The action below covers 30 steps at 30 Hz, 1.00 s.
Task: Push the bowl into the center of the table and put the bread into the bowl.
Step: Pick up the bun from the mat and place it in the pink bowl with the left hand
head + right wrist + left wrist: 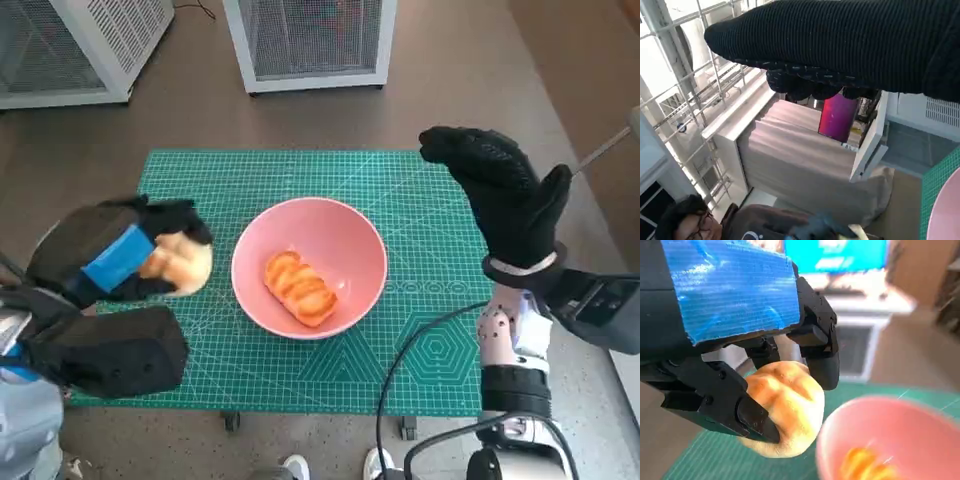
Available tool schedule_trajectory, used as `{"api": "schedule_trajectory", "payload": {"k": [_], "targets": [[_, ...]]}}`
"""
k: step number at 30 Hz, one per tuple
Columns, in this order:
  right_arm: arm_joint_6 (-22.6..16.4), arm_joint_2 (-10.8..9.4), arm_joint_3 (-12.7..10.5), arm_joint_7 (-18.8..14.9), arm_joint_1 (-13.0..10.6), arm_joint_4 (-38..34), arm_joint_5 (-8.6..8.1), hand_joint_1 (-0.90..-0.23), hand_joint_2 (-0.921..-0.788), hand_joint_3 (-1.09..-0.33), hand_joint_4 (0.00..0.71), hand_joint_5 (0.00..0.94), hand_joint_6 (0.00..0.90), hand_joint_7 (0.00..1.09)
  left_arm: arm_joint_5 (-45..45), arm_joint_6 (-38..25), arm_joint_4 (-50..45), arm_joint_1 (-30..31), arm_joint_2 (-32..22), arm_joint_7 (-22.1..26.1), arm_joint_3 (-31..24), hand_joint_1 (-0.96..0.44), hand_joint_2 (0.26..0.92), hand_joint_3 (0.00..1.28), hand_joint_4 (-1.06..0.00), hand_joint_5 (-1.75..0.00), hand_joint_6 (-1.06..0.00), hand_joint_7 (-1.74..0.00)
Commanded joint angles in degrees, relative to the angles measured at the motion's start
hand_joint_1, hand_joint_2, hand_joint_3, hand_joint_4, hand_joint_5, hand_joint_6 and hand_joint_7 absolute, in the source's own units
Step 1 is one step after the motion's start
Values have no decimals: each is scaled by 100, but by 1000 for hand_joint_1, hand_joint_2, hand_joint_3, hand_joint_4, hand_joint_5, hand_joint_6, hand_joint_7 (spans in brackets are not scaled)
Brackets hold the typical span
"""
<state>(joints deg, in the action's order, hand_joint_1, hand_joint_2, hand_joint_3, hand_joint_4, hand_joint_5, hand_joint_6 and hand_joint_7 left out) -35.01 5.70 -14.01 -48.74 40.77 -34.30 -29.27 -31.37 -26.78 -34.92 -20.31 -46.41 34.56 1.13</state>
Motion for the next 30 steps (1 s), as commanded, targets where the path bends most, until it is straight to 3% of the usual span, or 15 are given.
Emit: {"api": "schedule_trajectory", "payload": {"k": [1, 12, 30], "targets": [[-34, -15, -4, -62, -128, -105, 2, -561, -921, -583, 242, 1, 350, 0, -14, 335, 177, -402, 265, -182, 277, 3, 901, 25, -771, -1164, -735, -971], [-82, 5, -21, -113, -120, -169, -12, -570, -921, -582, 243, 1, 351, 1, 100, 893, 1165, -1313, 1093, -223, 1041, 3, 898, 29, -748, -1223, -767, -901], [-60, 31, -70, -119, -198, -73, -24, -559, -921, -585, 241, 0, 349, 0, 33, 1751, 3056, -2151, 1772, -281, 1747, 2, 919, 30, -747, -1143, -659, -1097]]}}
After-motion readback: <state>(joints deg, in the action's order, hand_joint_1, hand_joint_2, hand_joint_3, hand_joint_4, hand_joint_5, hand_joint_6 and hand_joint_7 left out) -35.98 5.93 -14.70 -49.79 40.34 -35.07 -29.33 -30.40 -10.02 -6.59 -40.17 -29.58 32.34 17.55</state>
